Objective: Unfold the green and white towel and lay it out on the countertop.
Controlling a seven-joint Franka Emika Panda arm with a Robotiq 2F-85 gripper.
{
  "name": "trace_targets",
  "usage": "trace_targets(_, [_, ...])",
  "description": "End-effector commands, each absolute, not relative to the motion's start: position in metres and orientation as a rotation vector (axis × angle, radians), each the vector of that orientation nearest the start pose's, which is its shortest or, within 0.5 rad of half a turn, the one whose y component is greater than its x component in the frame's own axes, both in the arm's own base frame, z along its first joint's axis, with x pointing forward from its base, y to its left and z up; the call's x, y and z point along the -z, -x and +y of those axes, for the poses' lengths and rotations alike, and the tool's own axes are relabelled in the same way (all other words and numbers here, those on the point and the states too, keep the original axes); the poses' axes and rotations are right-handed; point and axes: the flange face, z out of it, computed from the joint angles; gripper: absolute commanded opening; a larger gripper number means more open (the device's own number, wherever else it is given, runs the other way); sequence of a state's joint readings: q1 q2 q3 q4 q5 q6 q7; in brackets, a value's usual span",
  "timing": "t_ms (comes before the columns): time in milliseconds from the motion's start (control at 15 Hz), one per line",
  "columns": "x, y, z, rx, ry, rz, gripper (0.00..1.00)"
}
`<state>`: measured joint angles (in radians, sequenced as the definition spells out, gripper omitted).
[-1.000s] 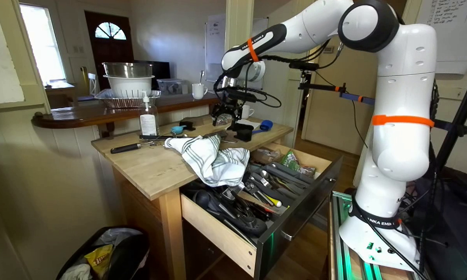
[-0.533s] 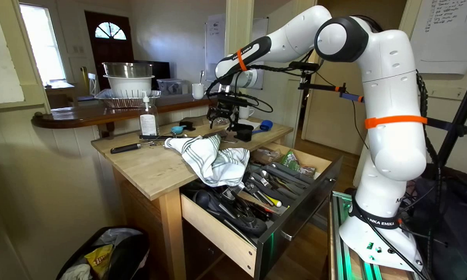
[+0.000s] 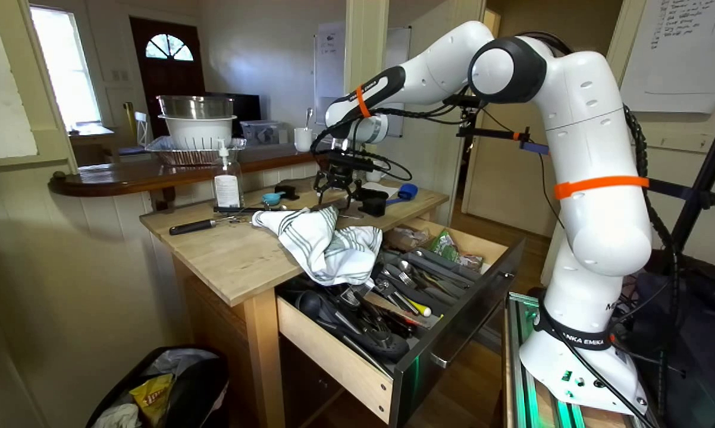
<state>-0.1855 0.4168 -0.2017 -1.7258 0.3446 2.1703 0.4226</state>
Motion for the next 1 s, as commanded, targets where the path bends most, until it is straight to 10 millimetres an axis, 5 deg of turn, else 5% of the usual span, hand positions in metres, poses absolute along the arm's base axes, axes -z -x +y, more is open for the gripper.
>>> trace_targets(0, [-0.340, -0.629, -0.231, 0.053, 2.542, 1.416, 0.82])
trace_targets(667, [-0.348, -0.633, -0.211, 0.073, 2.582, 1.335, 0.03])
trace_targets(933, [-0.363, -0.635, -0.187, 0.090, 2.622, 1.237, 0.01])
